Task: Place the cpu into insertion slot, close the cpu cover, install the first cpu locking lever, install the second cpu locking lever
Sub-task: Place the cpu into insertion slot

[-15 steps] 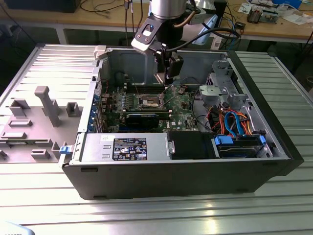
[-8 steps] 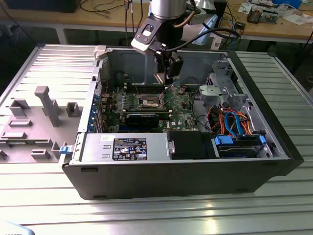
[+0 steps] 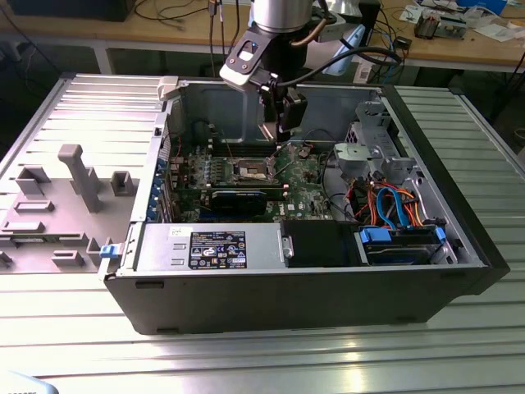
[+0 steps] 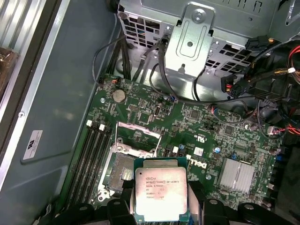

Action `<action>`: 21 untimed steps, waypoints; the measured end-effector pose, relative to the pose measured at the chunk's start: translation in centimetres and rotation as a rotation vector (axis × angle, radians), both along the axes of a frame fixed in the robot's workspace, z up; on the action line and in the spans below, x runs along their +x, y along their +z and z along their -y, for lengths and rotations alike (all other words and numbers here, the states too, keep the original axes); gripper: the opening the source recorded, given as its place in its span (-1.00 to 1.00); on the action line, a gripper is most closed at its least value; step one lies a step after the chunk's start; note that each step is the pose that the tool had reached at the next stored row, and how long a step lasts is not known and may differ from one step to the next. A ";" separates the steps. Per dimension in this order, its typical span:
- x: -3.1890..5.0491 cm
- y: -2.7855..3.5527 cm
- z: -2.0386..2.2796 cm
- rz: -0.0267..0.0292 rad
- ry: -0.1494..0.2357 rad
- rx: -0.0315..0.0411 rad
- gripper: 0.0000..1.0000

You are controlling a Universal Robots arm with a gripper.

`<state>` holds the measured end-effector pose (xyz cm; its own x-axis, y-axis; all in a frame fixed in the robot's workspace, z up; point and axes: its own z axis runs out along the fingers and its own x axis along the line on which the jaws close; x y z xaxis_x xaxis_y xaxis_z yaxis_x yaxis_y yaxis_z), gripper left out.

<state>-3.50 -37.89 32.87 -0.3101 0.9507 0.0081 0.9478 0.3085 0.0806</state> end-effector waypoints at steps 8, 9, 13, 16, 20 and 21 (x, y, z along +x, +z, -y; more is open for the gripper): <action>0.00 -0.03 0.00 0.0000 -0.007 0.0000 0.08; 0.00 -0.03 0.00 0.0000 -0.009 -0.0001 0.08; 0.00 -0.05 0.00 0.0000 -0.013 0.0000 0.08; 0.00 -0.05 0.00 0.0000 -0.014 0.0000 0.08; 0.00 -0.06 0.00 0.0000 -0.017 0.0000 0.08; 0.00 -0.07 0.00 0.0000 -0.017 0.0000 0.08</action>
